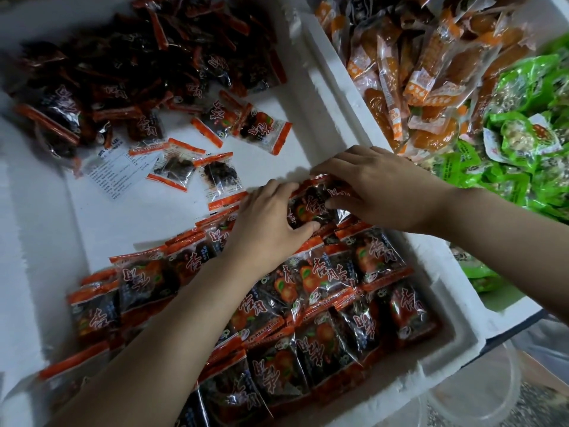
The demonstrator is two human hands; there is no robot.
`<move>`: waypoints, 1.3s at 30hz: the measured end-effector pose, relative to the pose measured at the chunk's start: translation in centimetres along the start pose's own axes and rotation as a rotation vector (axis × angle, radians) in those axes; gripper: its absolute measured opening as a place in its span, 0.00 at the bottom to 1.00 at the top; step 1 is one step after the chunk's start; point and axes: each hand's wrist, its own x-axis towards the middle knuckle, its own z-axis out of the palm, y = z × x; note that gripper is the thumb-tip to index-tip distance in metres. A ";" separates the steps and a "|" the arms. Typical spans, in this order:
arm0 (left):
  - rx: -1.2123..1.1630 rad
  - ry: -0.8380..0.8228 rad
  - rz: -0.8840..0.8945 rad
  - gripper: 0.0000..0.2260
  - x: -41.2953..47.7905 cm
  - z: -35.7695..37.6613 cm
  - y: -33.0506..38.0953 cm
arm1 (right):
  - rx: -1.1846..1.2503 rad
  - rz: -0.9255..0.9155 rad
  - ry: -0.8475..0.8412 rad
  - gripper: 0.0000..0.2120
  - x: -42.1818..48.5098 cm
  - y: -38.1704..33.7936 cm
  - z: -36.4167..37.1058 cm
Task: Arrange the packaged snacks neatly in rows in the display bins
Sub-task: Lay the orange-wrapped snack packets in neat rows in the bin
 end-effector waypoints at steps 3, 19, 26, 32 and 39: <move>0.012 -0.008 -0.008 0.30 0.0 0.1 0.1 | -0.096 0.017 -0.031 0.25 -0.1 -0.2 0.3; 0.021 0.164 -0.122 0.24 1.7 -5.9 -6.2 | 0.259 0.193 0.078 0.27 9.8 -1.4 1.5; 0.220 0.036 -0.129 0.34 3.5 -5.8 -8.0 | 0.142 0.352 0.060 0.31 13.8 -1.9 3.6; 0.026 0.070 -0.197 0.24 3.6 -6.0 -7.4 | 0.207 0.451 0.087 0.28 13.6 -1.8 2.9; -0.133 0.325 -0.141 0.14 2.0 -7.6 -5.8 | 0.512 0.327 0.248 0.13 10.3 -1.9 -0.1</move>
